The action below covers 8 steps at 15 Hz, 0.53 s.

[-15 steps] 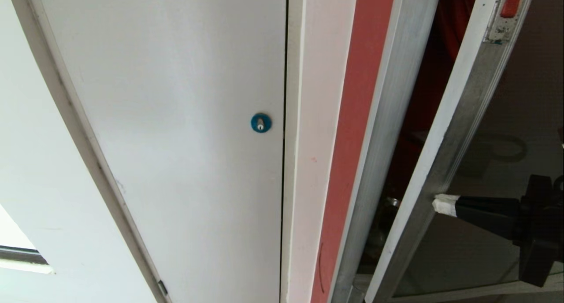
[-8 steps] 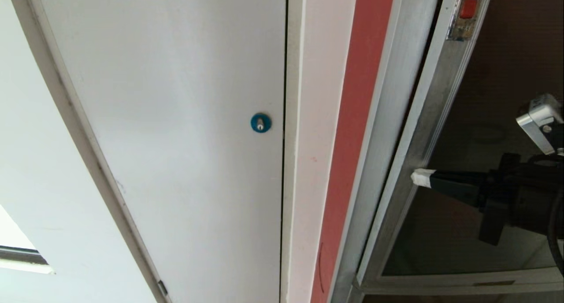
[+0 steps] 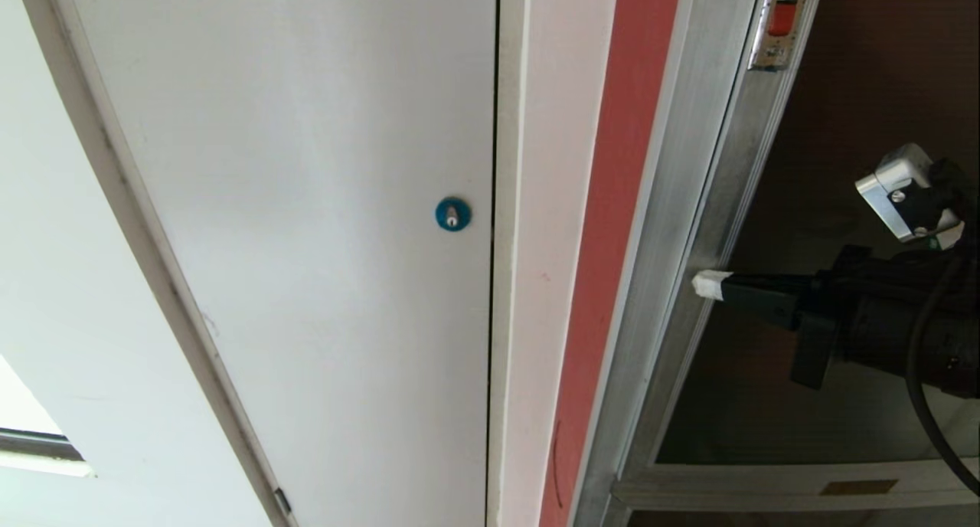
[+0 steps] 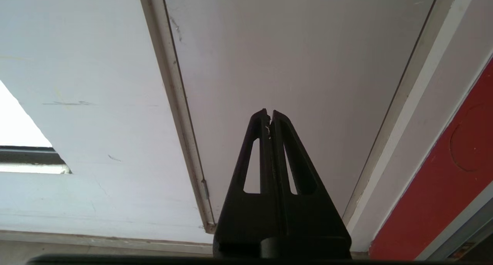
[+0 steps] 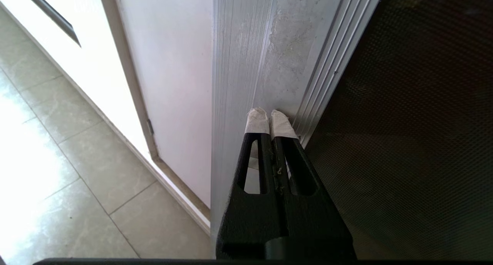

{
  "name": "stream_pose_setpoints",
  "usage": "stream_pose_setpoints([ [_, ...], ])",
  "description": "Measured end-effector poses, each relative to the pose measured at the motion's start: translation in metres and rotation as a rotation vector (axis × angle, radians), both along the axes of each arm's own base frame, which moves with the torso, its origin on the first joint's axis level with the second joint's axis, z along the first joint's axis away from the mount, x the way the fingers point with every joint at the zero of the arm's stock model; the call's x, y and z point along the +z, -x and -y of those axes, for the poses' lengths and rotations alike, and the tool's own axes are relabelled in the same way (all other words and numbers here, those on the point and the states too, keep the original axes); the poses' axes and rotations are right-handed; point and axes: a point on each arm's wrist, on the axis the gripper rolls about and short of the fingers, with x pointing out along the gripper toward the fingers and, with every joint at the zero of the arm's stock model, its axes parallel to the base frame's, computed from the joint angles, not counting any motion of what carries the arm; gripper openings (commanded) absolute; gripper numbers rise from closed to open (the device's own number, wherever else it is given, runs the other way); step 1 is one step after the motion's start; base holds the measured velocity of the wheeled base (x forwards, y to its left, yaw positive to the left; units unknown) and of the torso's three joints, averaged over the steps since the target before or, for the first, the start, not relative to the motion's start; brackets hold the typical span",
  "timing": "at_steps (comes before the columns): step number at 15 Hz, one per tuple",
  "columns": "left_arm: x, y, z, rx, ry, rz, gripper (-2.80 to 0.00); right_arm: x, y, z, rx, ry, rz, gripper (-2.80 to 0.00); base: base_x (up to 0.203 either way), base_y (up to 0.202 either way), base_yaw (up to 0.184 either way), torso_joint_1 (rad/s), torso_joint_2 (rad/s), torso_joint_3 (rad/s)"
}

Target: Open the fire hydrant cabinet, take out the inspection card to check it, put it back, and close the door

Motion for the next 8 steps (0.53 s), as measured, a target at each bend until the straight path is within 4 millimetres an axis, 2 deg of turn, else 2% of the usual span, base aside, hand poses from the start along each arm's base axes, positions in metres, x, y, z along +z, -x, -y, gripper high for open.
stream_pose_setpoints([
  [8, 0.0000, 0.0000, 0.0000, 0.000, 0.000, 0.000, -2.80, -0.0038, -0.0049, 0.0005, -0.054, 0.012, -0.013, -2.80, 0.000, 0.000, 0.000, 0.000, 0.00, 0.000],
])
